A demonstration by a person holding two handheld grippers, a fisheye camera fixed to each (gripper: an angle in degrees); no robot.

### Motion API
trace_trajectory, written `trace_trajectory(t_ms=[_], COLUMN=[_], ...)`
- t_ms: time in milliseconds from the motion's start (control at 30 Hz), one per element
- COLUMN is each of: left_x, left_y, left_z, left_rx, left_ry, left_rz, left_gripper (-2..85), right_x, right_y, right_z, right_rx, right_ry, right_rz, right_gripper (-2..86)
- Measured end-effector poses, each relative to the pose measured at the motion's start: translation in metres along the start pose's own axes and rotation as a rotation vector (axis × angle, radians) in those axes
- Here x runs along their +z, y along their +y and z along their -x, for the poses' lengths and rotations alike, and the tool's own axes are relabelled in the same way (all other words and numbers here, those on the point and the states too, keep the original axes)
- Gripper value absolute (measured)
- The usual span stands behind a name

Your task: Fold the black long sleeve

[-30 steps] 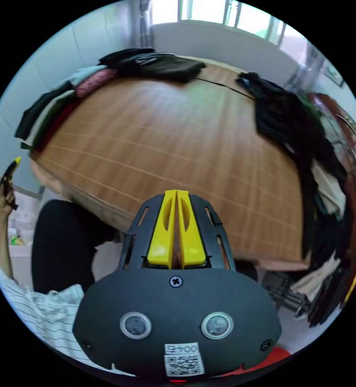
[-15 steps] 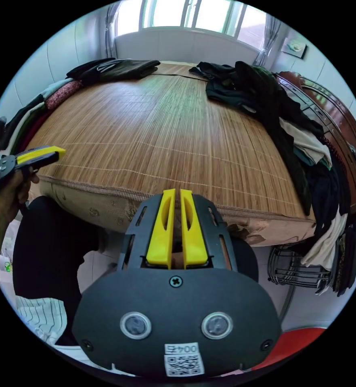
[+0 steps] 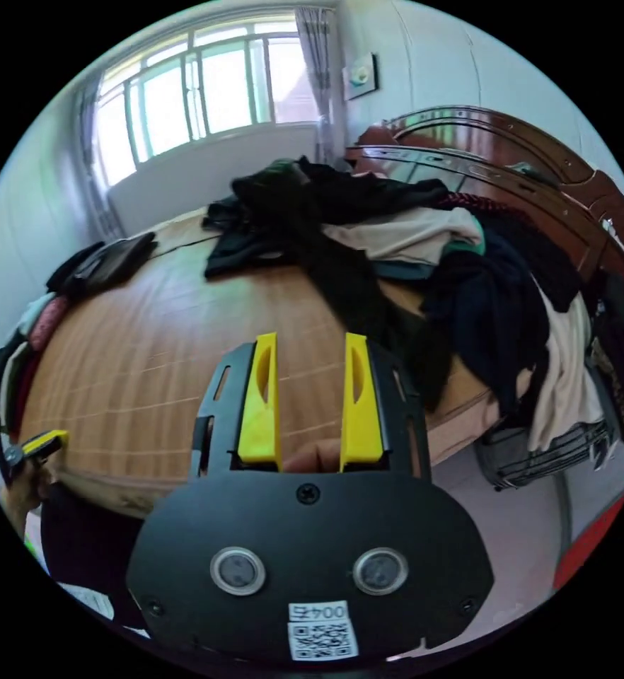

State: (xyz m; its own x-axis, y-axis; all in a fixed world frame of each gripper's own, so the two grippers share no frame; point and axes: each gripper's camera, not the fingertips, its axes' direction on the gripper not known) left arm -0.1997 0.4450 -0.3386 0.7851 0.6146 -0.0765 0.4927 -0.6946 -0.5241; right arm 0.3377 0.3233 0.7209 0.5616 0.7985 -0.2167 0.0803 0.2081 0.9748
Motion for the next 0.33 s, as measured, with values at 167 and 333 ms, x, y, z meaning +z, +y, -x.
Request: trace_trajectory(t_ms=[167,333], left_x=[-0.001,-0.015], left_y=[-0.006,-0.02], left_z=[0.047,0.113], left_rx=[-0.002,-0.072], left_ry=[-0.035,0.086], left_rz=[0.0,0.04], left_gripper=[1.4,8.9], right_x=[0.056,0.004], right_y=[-0.05,-0.053], right_z=[-0.077,-0.12], right_rx=[-0.04,0.168], right_ry=[0.184,-0.136], right_rz=[0.287,0.242], right_gripper=[11.4,3.7])
